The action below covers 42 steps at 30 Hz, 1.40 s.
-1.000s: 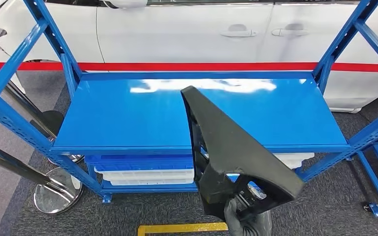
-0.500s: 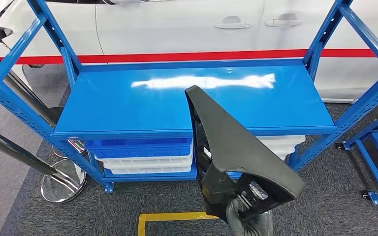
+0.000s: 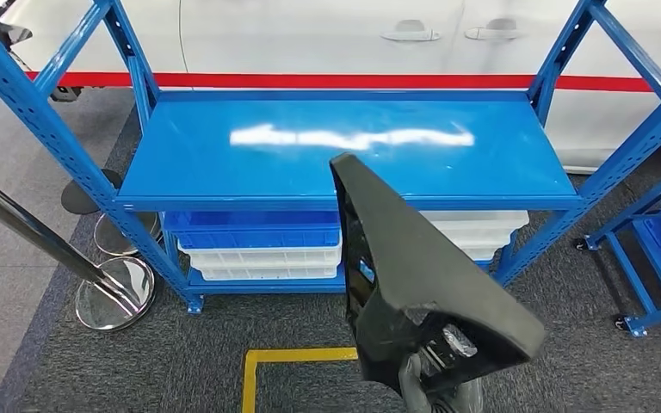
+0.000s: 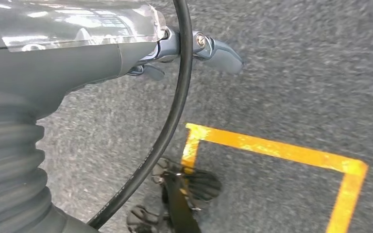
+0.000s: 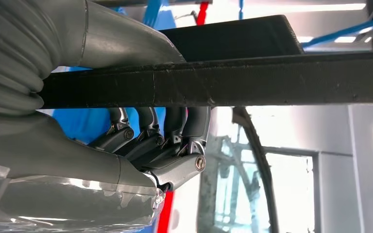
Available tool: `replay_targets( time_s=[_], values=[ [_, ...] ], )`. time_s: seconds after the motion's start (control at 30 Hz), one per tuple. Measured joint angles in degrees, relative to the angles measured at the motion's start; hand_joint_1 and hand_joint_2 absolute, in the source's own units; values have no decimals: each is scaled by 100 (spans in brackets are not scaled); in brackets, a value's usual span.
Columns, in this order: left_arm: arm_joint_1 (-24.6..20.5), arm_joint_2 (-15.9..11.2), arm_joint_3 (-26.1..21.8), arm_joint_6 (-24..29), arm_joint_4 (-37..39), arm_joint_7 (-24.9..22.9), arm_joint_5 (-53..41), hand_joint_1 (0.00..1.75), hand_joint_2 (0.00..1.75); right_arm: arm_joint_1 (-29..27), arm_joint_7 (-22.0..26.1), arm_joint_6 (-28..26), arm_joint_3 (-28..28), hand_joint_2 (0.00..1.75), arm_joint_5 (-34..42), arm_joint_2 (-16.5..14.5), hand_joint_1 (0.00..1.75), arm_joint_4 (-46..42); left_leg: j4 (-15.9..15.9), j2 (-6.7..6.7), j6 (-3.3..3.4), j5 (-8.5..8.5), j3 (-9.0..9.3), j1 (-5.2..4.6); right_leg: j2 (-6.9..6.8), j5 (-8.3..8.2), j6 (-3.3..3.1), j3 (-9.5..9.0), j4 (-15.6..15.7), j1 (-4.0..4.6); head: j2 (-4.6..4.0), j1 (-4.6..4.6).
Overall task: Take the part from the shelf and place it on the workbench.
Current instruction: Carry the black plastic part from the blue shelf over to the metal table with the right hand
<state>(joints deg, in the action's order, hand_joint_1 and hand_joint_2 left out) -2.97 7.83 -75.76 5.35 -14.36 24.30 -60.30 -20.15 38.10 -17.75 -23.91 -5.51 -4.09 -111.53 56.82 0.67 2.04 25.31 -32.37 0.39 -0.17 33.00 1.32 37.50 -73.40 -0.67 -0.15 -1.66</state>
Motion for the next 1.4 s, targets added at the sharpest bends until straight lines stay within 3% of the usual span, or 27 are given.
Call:
replay_targets(
  time_s=[0.07,0.13,0.2,0.27,0.3,0.4,0.43,0.47,0.5,0.57,0.63,0.7,0.77,0.8,0.9,0.93,0.97,1.0,1.03,1.07,1.1,1.17,1.2,1.27,1.3,1.33,1.4],
  values=[
    [-1,5,-13,0,0,-7,8,0,175,-34,11,0,14,175,7,4,175,-27,73,-4,-35,-82,-167,-3,1,-259,-42,-547,641,2,0,0],
    [-1,17,-23,1,-1,-9,11,0,175,-56,22,0,25,175,9,5,175,-62,136,-9,-91,-151,-258,-14,5,-198,-91,-1075,1426,27,0,0],
    [1,24,-31,2,-2,-9,11,0,175,-78,28,0,38,175,13,6,175,-86,142,-10,-160,-237,-283,-17,5,-128,-138,-1212,1712,59,0,-1],
    [8,21,-45,5,-5,-8,13,0,175,-103,31,0,51,175,17,4,175,-97,169,-23,-221,-228,-327,-9,-15,-232,-219,-1125,1726,38,0,-1],
    [13,22,-54,6,-6,-8,13,0,175,-112,31,1,54,175,21,2,175,-99,280,-34,-246,-75,-379,-6,-26,-300,-266,-1063,1740,22,0,0],
    [18,28,-72,4,-8,0,11,0,175,-167,31,2,78,175,38,-2,175,-102,1173,-46,-312,747,-606,18,-47,-498,-338,-822,1739,21,0,-1],
    [16,28,-75,3,-8,4,11,0,175,-193,31,2,95,175,40,-2,175,-102,1493,-45,-329,881,-638,23,-51,-559,-337,-732,1722,28,0,-2],
    [13,28,-80,1,-9,10,12,0,175,-218,31,2,116,175,39,-2,175,-102,1692,-45,-338,872,-611,24,-57,-615,-332,-636,1694,33,0,-1],
    [12,28,-86,-2,-9,16,13,0,175,-241,32,4,139,175,36,-2,175,-102,1700,-45,-338,734,-496,25,-59,-664,-325,-536,1656,35,0,-2],
    [4,26,-101,-7,-11,29,19,0,175,-293,36,33,193,175,11,-7,175,-104,1153,-47,-306,439,4,23,-61,-745,-301,-348,1563,36,0,-2],
    [-15,22,-116,-15,-21,43,27,0,175,-364,49,95,260,175,-37,-35,175,-120,321,-51,-255,492,574,-2,-64,-817,-251,-236,1489,45,0,-2],
    [-23,16,-127,-23,-30,56,31,0,175,-418,69,148,322,175,-75,-76,175,-140,-69,-53,-205,607,776,-40,-73,-902,-184,-207,1480,43,0,-2],
    [-18,8,-135,-28,-31,60,32,0,175,-452,82,165,374,175,-86,-103,175,-157,-108,-40,-132,505,703,-27,-61,-930,-116,-179,1479,39,0,-1],
    [-18,4,-138,-30,-32,59,33,0,175,-471,84,167,400,175,-86,-111,175,-165,-123,-26,-83,432,646,-13,-44,-804,-89,-134,1395,36,0,0],
    [-23,2,-139,-33,-33,59,33,0,175,-509,85,168,462,175,-90,-116,175,-178,-137,5,2,223,408,4,-7,15,-33,108,567,15,0,0],
    [-22,1,-139,-33,-33,59,33,0,175,-514,85,168,474,175,-91,-117,175,-178,-129,9,0,158,323,1,-7,182,-15,169,223,8,0,-1],
    [-21,1,-140,-35,-33,59,33,0,175,-518,82,173,484,175,-96,-118,175,-179,-113,12,-6,96,233,-1,-7,203,-1,176,-17,0,0,-1],
    [-21,-1,-141,-42,-33,58,35,0,175,-521,74,182,495,175,-105,-122,175,-179,-87,15,-18,38,139,-1,-8,92,7,101,-88,-8,0,-1],
    [-21,-2,-144,-51,-33,55,38,0,175,-523,56,196,507,175,-118,-127,175,-181,-54,14,-33,-10,47,1,-8,-88,8,-73,43,-16,0,-1],
    [-21,-2,-148,-63,-33,48,41,0,175,-524,28,210,520,175,-133,-136,175,-187,-13,11,-52,-50,-38,3,-8,-244,0,-341,357,-21,0,-1],
    [-21,-3,-151,-74,-33,37,44,0,175,-523,-2,221,532,175,-144,-147,175,-200,37,6,-76,-79,-114,-4,-7,-293,-16,-660,790,-16,0,0],
    [-23,-4,-158,-86,-33,14,51,0,175,-522,-45,233,558,175,-151,-176,175,-236,114,-1,-139,-142,-206,-16,-4,-190,-68,-1115,1491,6,0,-1],
    [-23,-5,-161,-89,-34,7,54,0,175,-528,-54,237,570,175,-144,-190,175,-251,128,-3,-176,-182,-229,-20,-2,-133,-102,-1192,1648,25,0,-1],
    [-15,-9,-169,-92,-37,0,55,0,175,-557,-67,247,591,175,-127,-210,175,-263,138,-9,-252,-236,-257,-8,-14,-192,-187,-1138,1683,21,0,-1],
    [-8,-11,-172,-93,-37,-4,53,0,175,-572,-71,255,599,175,-121,-217,175,-264,198,-15,-283,-151,-294,0,-24,-249,-239,-1089,1686,13,0,-1],
    [0,-13,-174,-94,-37,-6,50,0,175,-586,-74,265,607,175,-117,-226,175,-265,356,-22,-309,44,-358,9,-34,-315,-289,-1026,1696,3,0,-2],
    [2,-21,-176,-93,-37,-9,45,0,175,-607,-75,284,623,175,-113,-239,175,-269,969,-29,-352,626,-534,22,-45,-441,-351,-864,1682,12,0,-2]
  ],
)
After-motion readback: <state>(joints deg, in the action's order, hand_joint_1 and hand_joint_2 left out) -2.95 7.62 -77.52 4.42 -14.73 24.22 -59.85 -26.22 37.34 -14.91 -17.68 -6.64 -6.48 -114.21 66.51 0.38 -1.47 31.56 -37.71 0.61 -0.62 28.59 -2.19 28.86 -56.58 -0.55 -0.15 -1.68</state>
